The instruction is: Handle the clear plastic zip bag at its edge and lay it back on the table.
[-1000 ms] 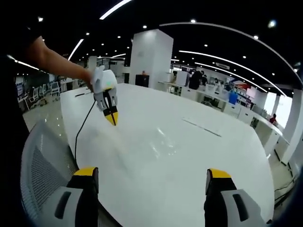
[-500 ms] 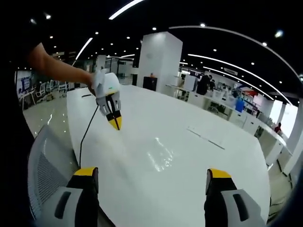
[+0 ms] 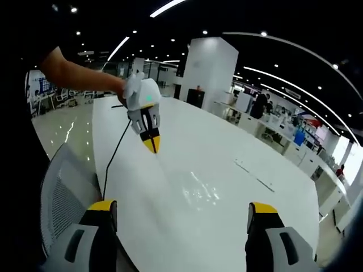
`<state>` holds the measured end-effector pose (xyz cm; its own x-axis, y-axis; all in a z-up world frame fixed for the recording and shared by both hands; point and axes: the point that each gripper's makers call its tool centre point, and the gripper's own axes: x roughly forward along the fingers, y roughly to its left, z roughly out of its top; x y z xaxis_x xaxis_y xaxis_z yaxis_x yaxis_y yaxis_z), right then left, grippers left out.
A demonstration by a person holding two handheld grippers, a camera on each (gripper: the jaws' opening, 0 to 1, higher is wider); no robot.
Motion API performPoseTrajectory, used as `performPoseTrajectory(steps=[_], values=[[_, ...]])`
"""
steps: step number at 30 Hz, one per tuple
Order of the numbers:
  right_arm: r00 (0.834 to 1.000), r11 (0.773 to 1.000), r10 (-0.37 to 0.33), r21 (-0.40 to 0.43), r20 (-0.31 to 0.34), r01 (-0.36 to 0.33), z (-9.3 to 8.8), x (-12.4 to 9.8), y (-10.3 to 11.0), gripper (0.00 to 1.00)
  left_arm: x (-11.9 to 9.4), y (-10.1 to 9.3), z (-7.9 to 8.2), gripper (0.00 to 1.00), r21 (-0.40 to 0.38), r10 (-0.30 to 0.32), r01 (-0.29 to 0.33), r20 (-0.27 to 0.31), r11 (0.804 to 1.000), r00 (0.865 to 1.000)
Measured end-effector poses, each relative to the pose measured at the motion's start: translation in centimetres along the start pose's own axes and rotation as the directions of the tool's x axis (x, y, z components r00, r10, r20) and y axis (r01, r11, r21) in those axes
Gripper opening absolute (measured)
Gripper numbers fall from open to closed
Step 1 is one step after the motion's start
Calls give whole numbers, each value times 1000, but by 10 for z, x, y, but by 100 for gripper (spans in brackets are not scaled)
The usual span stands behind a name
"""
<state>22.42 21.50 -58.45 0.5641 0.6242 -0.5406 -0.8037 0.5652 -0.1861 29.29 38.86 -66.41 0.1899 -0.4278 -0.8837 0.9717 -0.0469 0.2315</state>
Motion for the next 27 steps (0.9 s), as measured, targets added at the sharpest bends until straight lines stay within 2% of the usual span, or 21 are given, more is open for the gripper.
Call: performPoseTrajectory(steps=[14,19,27], values=[[999,999,28,-44,-22,-29,1,4,-1,92,-10,-4,21,0,-11,-1,1,19,1000,1000],[997,997,63,-52,-47,-66,-4,9,2,90,-14,-6,28,0,-7,-3,4,31,1000,1000],[994,991,90,-92,-69,-97,-5,17,5,78,-19,-9,38,0,2,-5,5,43,1000,999]])
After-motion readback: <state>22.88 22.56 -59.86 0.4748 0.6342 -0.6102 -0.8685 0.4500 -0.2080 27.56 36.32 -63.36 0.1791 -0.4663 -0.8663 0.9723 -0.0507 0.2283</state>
